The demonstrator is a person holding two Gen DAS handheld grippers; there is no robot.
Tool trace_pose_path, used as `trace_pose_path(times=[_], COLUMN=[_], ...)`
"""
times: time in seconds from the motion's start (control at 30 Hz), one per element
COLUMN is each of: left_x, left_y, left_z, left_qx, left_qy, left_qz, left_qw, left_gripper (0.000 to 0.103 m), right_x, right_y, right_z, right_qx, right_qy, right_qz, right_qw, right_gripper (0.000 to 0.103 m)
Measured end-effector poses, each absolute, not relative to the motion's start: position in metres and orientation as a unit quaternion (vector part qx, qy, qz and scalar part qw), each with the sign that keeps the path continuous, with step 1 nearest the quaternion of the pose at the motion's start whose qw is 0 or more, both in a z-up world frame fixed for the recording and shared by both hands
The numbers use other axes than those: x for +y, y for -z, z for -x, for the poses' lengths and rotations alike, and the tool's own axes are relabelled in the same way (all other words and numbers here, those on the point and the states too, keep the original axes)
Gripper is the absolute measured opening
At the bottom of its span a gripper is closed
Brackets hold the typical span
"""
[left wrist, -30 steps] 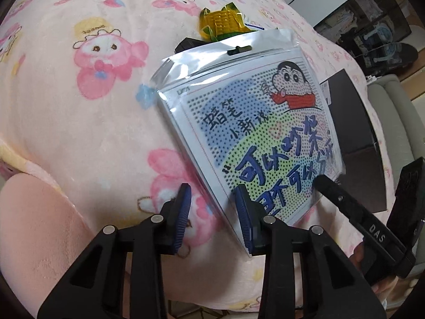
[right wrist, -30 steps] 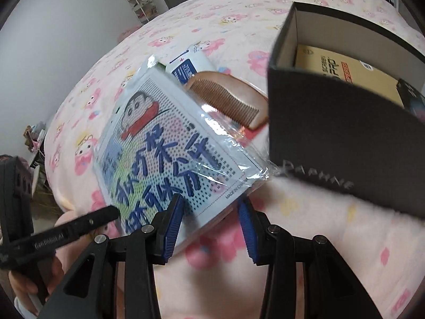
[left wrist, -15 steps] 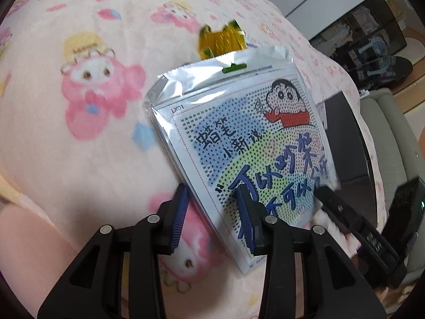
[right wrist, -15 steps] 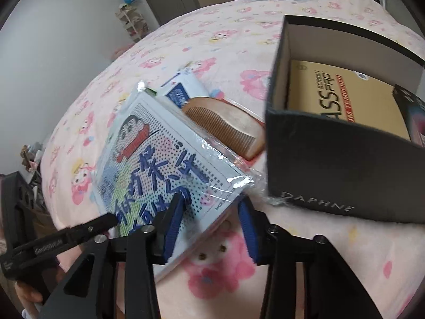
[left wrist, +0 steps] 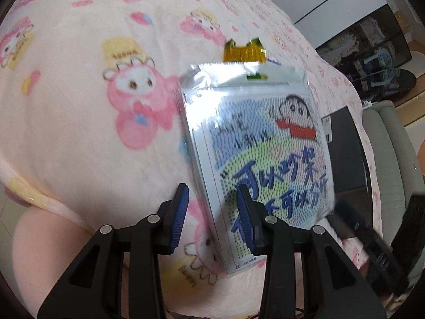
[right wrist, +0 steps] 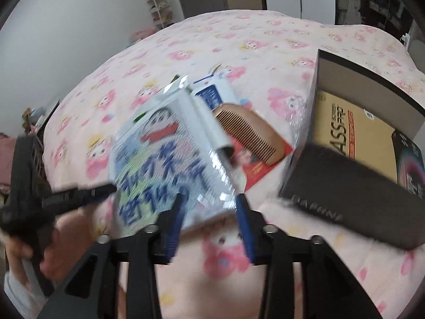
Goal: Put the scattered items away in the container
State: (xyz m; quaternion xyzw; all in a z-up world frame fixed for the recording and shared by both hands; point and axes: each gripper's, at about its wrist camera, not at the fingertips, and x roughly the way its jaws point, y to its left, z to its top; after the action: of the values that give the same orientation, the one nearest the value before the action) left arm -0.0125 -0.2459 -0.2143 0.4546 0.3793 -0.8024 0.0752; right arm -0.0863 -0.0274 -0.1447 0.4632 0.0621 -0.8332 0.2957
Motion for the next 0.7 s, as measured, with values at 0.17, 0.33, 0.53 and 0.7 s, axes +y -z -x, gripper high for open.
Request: trace_pose_path(times=[0.17,0.33,0.53,0.7], left_x=[-0.240,-0.243,-0.239,-0.232], left_y=[0.221,0.221,0.217,0.213], left_z=[0.014,0.014,0.019,0.021], left_qx=[0.378,0.381,0.375,0.360], left_qy=[0.809,0.811,0.816,0.820], left_qz=[-0.445,-0.441,-0.439,-0.444], left_qw=[0.062,0.052,0.039,0.038], left_gripper=[0.037,0.046,0.049,0.049], right_x=[-0.040,-0.041,-0.028,-0.009], right_y=[0.155,0.164,0.165,0.174], right_z=[0.107,0.104,0.086,0.070], right_qx=[0.075,0.069,0.081,0.073], right_qy=[0.834,0.816,0.800,0.780], right_qz=[-0.465,-0.484,-0.503,-0.535], right_qw=[0.287,0.309,0.316,0.317], right_gripper=[0.045,0.042,0.039,0.039])
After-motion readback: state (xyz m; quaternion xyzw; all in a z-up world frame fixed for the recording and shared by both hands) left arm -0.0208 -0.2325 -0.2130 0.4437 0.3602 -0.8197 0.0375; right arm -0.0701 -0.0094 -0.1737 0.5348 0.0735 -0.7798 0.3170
